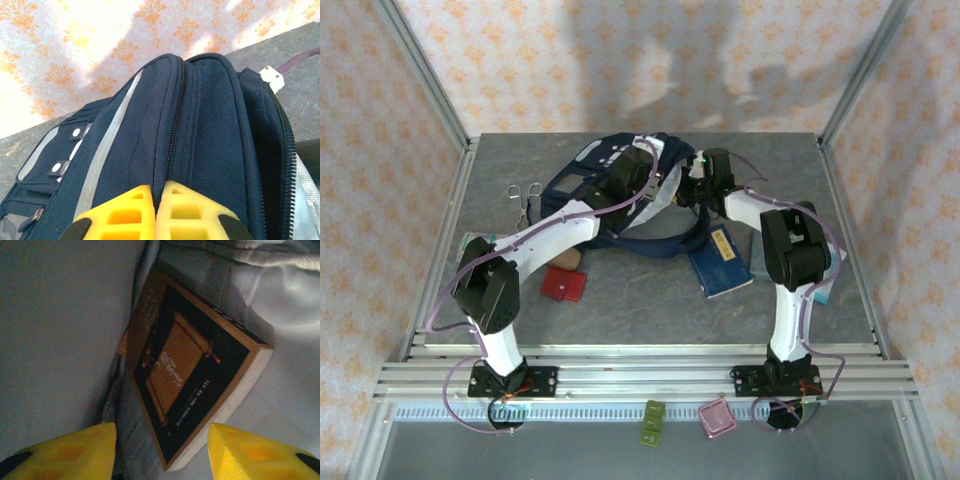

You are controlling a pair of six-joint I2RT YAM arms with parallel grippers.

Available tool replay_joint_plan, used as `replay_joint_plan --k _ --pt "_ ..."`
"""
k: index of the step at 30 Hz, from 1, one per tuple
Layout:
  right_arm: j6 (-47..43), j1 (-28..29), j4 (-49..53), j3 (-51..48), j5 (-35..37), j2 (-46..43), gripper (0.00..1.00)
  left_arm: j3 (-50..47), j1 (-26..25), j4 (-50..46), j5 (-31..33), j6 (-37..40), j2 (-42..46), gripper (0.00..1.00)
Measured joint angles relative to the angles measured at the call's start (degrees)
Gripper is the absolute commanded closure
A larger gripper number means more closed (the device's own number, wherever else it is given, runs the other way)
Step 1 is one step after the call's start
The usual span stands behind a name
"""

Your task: Pack books, pencil case, and school supplies into a backpack

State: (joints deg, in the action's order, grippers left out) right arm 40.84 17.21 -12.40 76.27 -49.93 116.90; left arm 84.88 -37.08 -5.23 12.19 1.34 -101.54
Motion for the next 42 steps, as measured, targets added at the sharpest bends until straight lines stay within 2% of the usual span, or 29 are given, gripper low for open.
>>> replay_joint_plan --k 5,8,13,15,18,21,25,35,40,41,42 --pt "0.3 1.5 1.6 0.3 3.7 2.8 0.53 -0.1 0.0 0.0 -0.4 -0.5 0.0 1.0" --pt "0.8 2.4 2.3 2.7 5.0 6.1 0.6 -0.1 0.0 0.0 -0.9 -0.9 0.0 1.0" --pt "2.2 4.0 3.7 10.6 6.1 12.3 0.8 -0.3 0.0 0.0 -0.9 -1.1 0.0 1.0" --pt "1.7 4.4 4.3 13.5 6.6 13.9 0.83 -0.3 0.1 0.0 -0.8 -1.1 0.0 1.0" --pt "1.2 4.9 4.7 14.6 7.2 14.1 0.81 -0.6 0.1 0.4 0.1 -1.1 0.0 1.0" --pt "0.2 4.9 4.9 13.8 7.8 13.8 0.65 -0.6 0.1 0.5 0.6 -1.2 -0.1 1.0" --pt "-2.4 4.7 5.1 5.7 10.2 7.4 0.58 -0.5 0.0 1.5 1.7 -1.4 -1.7 1.0" --pt "-8.0 -0.5 10.8 -14.0 19.9 -20.2 0.57 8.7 -1.1 3.1 8.8 0.3 -14.0 1.0" --pt "-8.6 -0.9 14.0 -19.8 25.2 -29.0 0.57 10.8 -1.0 3.7 11.9 3.3 -17.3 1.0" --pt "-8.6 -0.9 14.7 -21.4 26.4 -30.7 0.57 10.8 -1.1 3.6 12.1 3.3 -17.4 0.99" --pt "-8.6 -1.0 15.4 -22.9 27.7 -32.1 0.57 10.8 -1.1 3.5 12.1 3.3 -17.4 0.87"
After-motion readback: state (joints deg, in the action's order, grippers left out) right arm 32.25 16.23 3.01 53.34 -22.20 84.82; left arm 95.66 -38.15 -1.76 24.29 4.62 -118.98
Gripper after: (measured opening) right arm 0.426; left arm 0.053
